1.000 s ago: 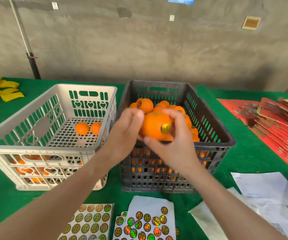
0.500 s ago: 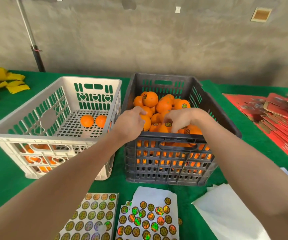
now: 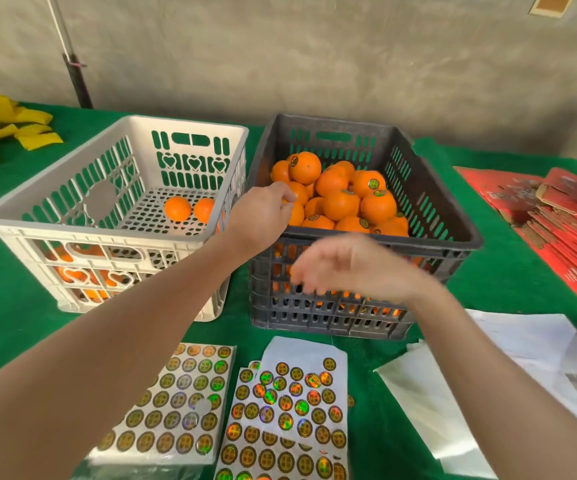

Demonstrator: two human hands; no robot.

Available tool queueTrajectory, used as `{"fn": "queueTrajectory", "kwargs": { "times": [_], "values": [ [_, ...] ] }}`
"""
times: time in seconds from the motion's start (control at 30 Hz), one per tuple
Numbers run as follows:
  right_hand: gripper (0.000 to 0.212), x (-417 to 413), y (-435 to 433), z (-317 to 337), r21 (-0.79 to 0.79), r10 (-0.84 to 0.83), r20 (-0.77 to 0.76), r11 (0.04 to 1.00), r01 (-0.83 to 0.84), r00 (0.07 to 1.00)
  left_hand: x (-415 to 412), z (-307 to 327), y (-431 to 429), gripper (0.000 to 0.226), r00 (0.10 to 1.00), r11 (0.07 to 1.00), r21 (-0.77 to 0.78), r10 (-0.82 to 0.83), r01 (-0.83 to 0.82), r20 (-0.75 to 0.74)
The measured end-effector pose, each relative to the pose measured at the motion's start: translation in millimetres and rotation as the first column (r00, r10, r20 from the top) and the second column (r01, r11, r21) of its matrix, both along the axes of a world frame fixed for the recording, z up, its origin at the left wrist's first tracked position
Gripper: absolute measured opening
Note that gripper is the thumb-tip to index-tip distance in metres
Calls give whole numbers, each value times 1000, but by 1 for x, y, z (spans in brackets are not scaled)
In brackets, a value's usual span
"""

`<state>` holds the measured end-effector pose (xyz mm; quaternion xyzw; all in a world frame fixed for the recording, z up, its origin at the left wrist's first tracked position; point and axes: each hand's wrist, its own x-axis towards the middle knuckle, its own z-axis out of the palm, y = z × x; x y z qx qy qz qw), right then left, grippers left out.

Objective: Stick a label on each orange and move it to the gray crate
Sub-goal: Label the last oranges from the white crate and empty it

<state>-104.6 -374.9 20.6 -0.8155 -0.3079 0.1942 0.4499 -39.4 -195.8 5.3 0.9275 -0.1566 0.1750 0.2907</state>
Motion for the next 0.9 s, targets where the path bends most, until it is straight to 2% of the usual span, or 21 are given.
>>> {"fn": "queueTrajectory", "kwargs": {
  "times": [0.03,0.1,0.13,0.2,0.27,0.33,0.4,0.47,0.5,0.57,0.6,0.63,0.7,0.77,0.8,0.9],
  "values": [
    [12,1,3,-18,-152,40,-13,988,-42,999,-1,0,0,23,1000,1000,2,3,-3,-9],
    [20,6,8,-63,-455,107,-23,884,-106,994,-3,0,-1,23,1000,1000,0,7,-7,-24],
    [27,10,8,-88,-573,114,-51,810,-123,992,-4,0,0,23,1000,1000,-3,7,-7,-26],
    [34,15,3,-131,-728,27,-58,683,-61,998,-5,-2,0,23,1000,1000,-9,3,-3,-15],
    [31,16,-3,-161,-779,-99,-48,627,25,994,-7,-4,1,23,1000,1000,-31,-2,3,14],
    [23,16,-6,-175,-774,-161,-37,629,74,986,-10,-7,2,24,999,996,-89,-1,5,47],
    [20,17,-5,-175,-750,-196,-32,653,106,980,-17,-12,3,27,997,979,-204,31,-16,74],
    [30,17,-4,-170,-709,-220,-52,695,119,974,-33,-21,6,33,983,948,-315,103,-50,153],
    [31,16,-5,-168,-676,-224,-60,726,125,973,-45,-29,8,34,960,943,-328,145,-60,239],
    [19,15,-6,-161,-609,-200,-59,784,123,978,-71,-52,9,32,919,948,-314,162,-45,359],
    [18,14,-6,-156,-558,-183,-56,821,121,982,-83,-65,9,30,938,954,-298,118,-17,326],
    [18,12,-5,-152,-497,-170,-46,859,125,984,-91,-77,8,31,974,961,-278,54,9,221],
    [15,10,-3,-145,-371,-174,-53,918,142,983,-96,-94,1,47,989,987,-157,-52,30,-138],
    [19,7,1,-139,-280,-205,-72,944,177,976,-88,-105,-4,70,875,994,-41,-107,100,-472],
    [21,6,2,-136,-237,-226,-79,950,202,971,-81,-108,-6,71,800,991,-32,-124,130,-587],
    [28,3,-1,-132,-129,-254,-54,961,246,966,-67,-114,-5,35,659,983,-73,-168,170,-733]
  ]
}}
